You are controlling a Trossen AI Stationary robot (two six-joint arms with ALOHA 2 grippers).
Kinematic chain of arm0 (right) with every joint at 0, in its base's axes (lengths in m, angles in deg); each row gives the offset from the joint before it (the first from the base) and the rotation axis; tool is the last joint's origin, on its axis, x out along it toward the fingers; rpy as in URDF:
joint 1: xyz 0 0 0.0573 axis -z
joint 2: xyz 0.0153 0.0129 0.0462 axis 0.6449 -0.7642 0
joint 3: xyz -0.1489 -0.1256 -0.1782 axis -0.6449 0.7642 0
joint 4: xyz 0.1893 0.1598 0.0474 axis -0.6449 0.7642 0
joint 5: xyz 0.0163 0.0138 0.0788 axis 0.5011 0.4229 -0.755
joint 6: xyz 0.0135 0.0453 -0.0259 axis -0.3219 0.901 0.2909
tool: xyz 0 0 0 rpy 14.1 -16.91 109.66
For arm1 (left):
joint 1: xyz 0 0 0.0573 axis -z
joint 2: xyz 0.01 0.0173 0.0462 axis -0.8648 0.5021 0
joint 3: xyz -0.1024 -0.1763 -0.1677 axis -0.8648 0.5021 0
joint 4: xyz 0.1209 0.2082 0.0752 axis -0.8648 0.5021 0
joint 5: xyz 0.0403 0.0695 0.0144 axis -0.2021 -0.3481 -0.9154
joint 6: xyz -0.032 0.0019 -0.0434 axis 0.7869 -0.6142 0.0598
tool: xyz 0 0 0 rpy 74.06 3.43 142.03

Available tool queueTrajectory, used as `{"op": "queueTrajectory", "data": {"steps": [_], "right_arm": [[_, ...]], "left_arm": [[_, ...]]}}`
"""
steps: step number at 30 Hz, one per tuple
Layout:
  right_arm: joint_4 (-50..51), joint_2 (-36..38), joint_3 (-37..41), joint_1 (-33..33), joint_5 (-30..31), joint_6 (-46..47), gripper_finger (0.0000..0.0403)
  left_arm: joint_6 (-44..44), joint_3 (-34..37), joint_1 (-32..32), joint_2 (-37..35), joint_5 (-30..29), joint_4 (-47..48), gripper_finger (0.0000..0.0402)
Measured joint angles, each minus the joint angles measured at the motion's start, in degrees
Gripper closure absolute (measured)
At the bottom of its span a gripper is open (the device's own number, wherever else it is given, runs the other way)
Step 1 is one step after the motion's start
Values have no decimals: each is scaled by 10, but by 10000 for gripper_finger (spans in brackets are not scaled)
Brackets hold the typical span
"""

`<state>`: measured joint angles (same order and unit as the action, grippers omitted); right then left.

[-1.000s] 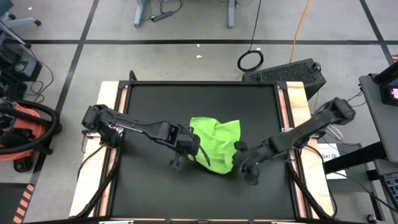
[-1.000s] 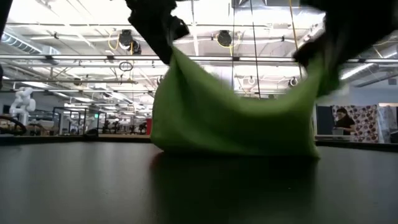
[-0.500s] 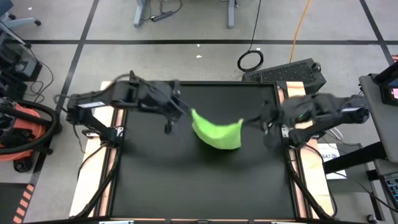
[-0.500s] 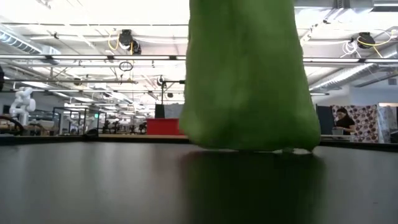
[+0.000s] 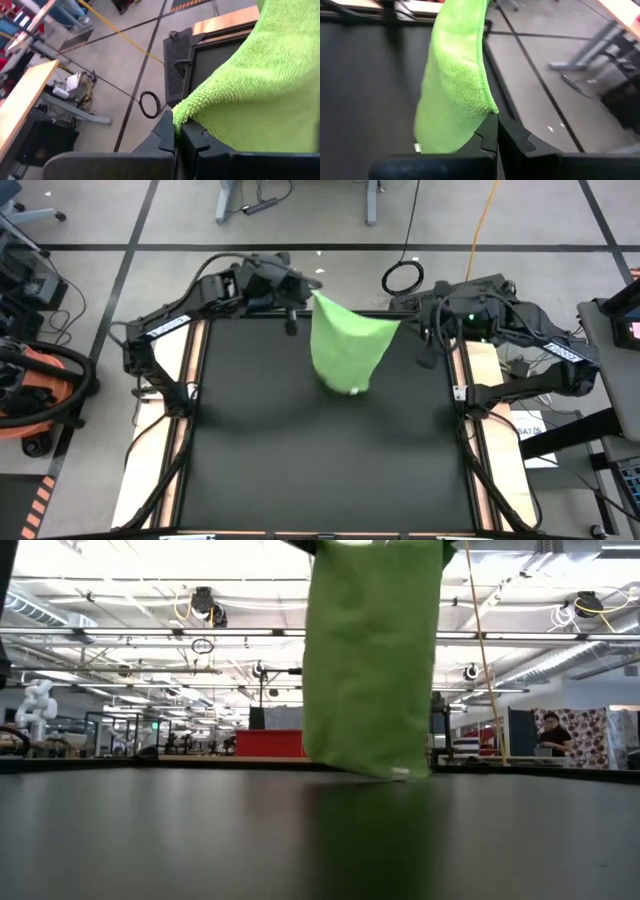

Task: Roll towel
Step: Roll the green towel

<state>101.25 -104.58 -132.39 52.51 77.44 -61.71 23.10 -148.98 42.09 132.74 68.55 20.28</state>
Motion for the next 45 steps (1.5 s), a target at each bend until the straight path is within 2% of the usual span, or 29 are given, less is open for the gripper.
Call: {"op": "queueTrajectory", "data": {"steps": [5, 7, 11, 14, 18, 20, 23, 27, 30, 32, 36, 39, 42, 45], "right_arm": [[-4, 22, 0, 18, -8, 3, 402], [2, 29, 0, 11, -36, 18, 402], [41, 27, 0, 1, -156, 68, 402], [56, 17, 27, -21, -245, 108, 402], [37, 5, 108, -72, -287, 145, 402], [7, 2, 160, -97, -299, 168, 402], [-72, 0, 253, -131, -358, 211, 402], [-212, 0, 364, -185, -407, 284, 397], [-289, 0, 417, -224, -407, 320, 368], [-328, 0, 435, -244, -402, 338, 333], [-349, 0, 438, -273, -380, 349, 243], [-330, 1, 431, -279, -336, 353, 189], [-290, 1, 425, -278, -288, 347, 169], [-276, 1, 425, -278, -270, 328, 173]], "left_arm": [[1, -9, -6, 2, 5, -31, 401], [0, -16, 3, 1, 10, -14, 399], [1, -16, 25, 1, 70, 72, 395], [1, 9, 49, 13, 80, 134, 394], [14, 77, 78, 35, 93, 163, 393], [17, 119, 90, 37, 150, 161, 392], [25, 189, 117, 51, 245, 149, 382], [46, 275, 155, 69, 266, 135, 339], [55, 326, 181, 74, 274, 121, 292], [74, 356, 193, 78, 276, 108, 258], [107, 386, 202, 75, 278, 95, 196], [130, 388, 202, 76, 277, 84, 168], [152, 388, 202, 72, 277, 52, 161], [180, 386, 203, 70, 277, -1, 160]]}}
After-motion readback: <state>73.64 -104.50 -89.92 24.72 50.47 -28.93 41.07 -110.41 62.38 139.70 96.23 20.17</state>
